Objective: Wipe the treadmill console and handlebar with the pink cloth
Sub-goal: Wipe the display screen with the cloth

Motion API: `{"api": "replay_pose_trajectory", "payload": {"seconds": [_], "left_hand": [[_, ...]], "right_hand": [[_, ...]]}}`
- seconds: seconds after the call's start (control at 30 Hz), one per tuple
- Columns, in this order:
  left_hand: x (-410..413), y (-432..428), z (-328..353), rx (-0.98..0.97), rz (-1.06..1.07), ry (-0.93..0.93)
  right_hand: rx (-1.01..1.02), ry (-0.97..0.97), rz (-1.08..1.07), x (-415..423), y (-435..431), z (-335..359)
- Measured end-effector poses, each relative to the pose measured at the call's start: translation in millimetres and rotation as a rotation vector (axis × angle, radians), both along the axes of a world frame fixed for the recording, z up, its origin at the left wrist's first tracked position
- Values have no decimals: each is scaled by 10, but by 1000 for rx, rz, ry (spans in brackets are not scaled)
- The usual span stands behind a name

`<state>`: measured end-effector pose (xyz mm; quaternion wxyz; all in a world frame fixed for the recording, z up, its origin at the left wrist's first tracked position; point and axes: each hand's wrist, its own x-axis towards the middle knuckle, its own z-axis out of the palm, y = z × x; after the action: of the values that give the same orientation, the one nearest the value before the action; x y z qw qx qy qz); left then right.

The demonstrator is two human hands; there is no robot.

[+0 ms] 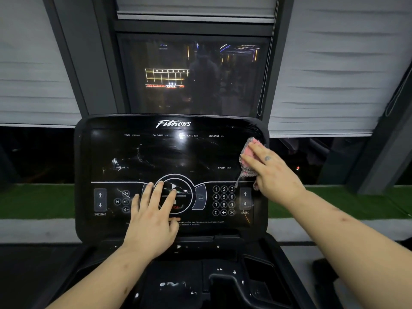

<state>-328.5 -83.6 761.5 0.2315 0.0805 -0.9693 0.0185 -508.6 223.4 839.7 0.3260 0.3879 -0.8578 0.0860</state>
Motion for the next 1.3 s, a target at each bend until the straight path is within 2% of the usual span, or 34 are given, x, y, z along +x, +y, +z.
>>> {"api": "replay_pose_trajectory", "payload": {"seconds": [0.27,0.4,0.63,0.77,0.93,1.13,1.3], "left_hand": [[-12,-14,-14,-7,-6,21],[-12,-3,-17,-9,-5,21],[-9,-6,-13,3,-6,15],[-12,-4,-18,3,-9,19],[-9,11,-19,13,-8,12],[3,13,-12,18,-2,-8],[29,-27,-8,8,-26,6]], "right_hand": [[-24,-29,-72,-313,-76,534],[-37,-57,-85,-360,-89,584],[-148,43,-34,-133,-90,102],[-137,55,-25,77,-53,-279],[-129,5,-5,287,-22,-666],[-137,-121,-76,537,-148,-898],[-252,-211,-118,637,-342,-864]]}}
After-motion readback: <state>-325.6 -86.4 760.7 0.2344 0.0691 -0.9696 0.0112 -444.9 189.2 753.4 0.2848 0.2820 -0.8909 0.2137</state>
